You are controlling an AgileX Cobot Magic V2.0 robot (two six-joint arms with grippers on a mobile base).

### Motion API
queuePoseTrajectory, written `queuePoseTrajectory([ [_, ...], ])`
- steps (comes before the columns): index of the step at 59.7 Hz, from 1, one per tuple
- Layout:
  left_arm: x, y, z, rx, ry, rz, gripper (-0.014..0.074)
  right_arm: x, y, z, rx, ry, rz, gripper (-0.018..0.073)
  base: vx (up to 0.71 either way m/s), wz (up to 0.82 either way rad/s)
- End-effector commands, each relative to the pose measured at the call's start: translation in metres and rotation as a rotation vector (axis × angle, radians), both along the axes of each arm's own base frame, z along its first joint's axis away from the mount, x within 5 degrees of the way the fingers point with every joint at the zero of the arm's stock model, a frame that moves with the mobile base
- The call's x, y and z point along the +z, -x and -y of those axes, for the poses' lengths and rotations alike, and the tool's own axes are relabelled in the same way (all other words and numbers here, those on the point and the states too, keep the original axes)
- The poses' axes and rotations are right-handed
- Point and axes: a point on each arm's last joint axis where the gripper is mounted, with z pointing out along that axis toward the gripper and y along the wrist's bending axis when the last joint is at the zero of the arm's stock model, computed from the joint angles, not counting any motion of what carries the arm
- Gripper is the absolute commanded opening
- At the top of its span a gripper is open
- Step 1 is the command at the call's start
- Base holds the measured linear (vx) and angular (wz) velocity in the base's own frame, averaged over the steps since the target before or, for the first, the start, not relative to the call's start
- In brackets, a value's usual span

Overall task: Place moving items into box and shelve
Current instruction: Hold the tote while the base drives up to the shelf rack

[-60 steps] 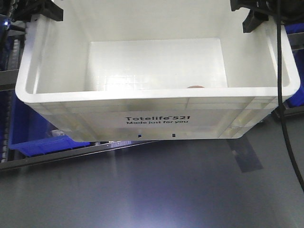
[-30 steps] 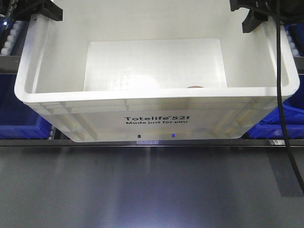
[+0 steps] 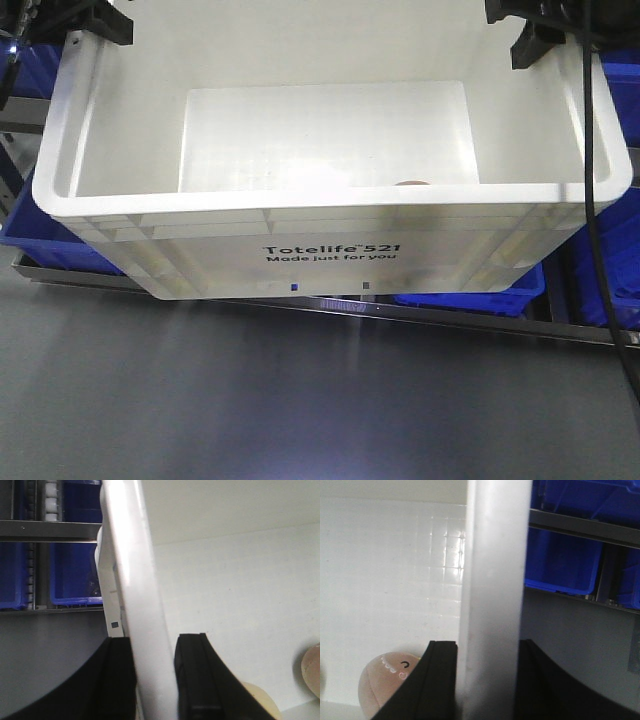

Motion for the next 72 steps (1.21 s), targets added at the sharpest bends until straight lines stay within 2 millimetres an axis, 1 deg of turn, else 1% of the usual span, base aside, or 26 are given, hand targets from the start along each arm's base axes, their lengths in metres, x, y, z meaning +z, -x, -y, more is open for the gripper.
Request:
queuePoseTrajectory([
  [1,0.0376,0.0106,-0.0075,0.032,0.004,0.216,0.0,0.0311,0.017,0.0144,-0.026,0.045,0.116,-0.0005,0.07,0.26],
  [32,0.0376,0.0106,-0.0075,0.032,0.004,0.216,0.0,0.0311,0.017,0.0144,-0.026,0.045,0.116,-0.0005,0.09,0.28],
  [72,0.0376,0.0106,-0.0075,0.032,0.004,0.216,0.0,0.0311,0.017,0.0144,-0.026,0.045,0.116,-0.0005,0.09,0.08],
])
